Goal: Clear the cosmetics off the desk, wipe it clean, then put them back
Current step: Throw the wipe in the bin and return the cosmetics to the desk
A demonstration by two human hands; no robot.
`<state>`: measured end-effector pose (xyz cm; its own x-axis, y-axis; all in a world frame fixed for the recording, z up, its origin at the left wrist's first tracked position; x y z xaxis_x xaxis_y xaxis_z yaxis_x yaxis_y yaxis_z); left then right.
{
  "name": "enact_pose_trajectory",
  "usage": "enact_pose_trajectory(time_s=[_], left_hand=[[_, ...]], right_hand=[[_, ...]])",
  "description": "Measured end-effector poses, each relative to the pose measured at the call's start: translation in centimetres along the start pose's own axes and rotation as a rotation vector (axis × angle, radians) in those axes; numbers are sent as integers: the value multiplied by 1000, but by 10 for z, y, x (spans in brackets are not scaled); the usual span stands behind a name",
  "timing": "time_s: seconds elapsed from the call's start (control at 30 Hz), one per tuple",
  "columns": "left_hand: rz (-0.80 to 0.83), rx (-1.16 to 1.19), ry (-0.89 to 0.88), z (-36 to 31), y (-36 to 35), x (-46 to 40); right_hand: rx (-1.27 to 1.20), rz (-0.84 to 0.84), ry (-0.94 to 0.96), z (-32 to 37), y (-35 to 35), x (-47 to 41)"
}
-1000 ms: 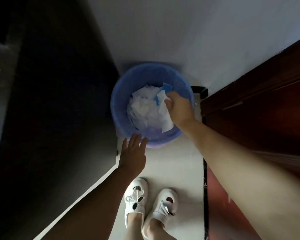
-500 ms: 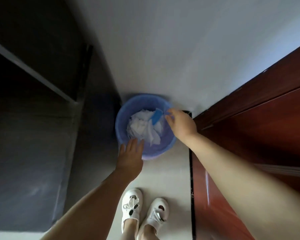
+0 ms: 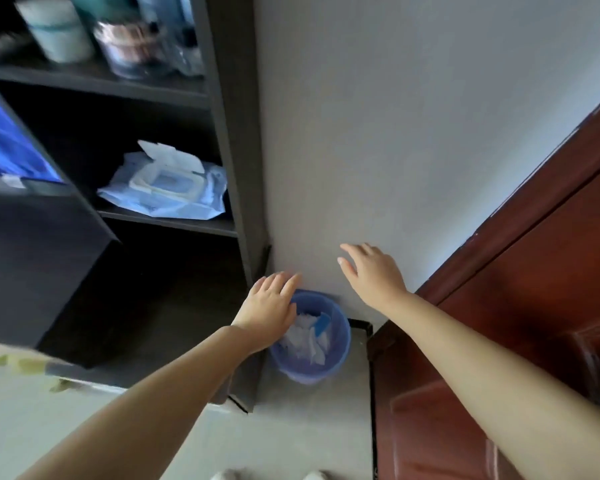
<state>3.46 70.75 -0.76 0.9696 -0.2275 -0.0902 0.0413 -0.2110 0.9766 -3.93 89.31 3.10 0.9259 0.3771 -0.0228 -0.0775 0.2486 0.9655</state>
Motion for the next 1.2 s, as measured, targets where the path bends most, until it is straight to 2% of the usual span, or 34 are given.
enact_pose_trajectory(time_s=[0.2,0.3,0.47,0.6,0.73,0.93,1.07,1.2], left_hand=[[-124,-123,-32,62,90,48],[-127,-104,-21,90,131,68],[-252,-125,-70,147,209,108],[-306,-72,-82,173,252,108],[-319,81,-58,166,279,82],[-424,409,73,149,294,19],[-452,501,129,152,297,-22],[-384,505,221,156,293,-51]], right_hand=[[18,-93,128,88,44,12],[13,-127,159,134,58,15],[-20,-261,201,233,88,16],[-99,-360,172,283,110,16],[-198,-399,87,293,131,7],[-308,-416,-74,286,158,-39],[-338,-400,-108,292,158,-81],[-475,-424,-262,289,154,-119]])
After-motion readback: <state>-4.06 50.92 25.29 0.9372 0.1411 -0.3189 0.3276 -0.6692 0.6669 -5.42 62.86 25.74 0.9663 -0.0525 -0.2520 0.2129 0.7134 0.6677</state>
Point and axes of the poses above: each hand's wrist, its own x-axis away from the middle knuckle, its own y-axis out of the back of the hand, z = x × y, the point moved 2 cm from there along -x, towards the middle knuckle, and after that the axes turned 3 degrees about -x, right-handed, at the moved point
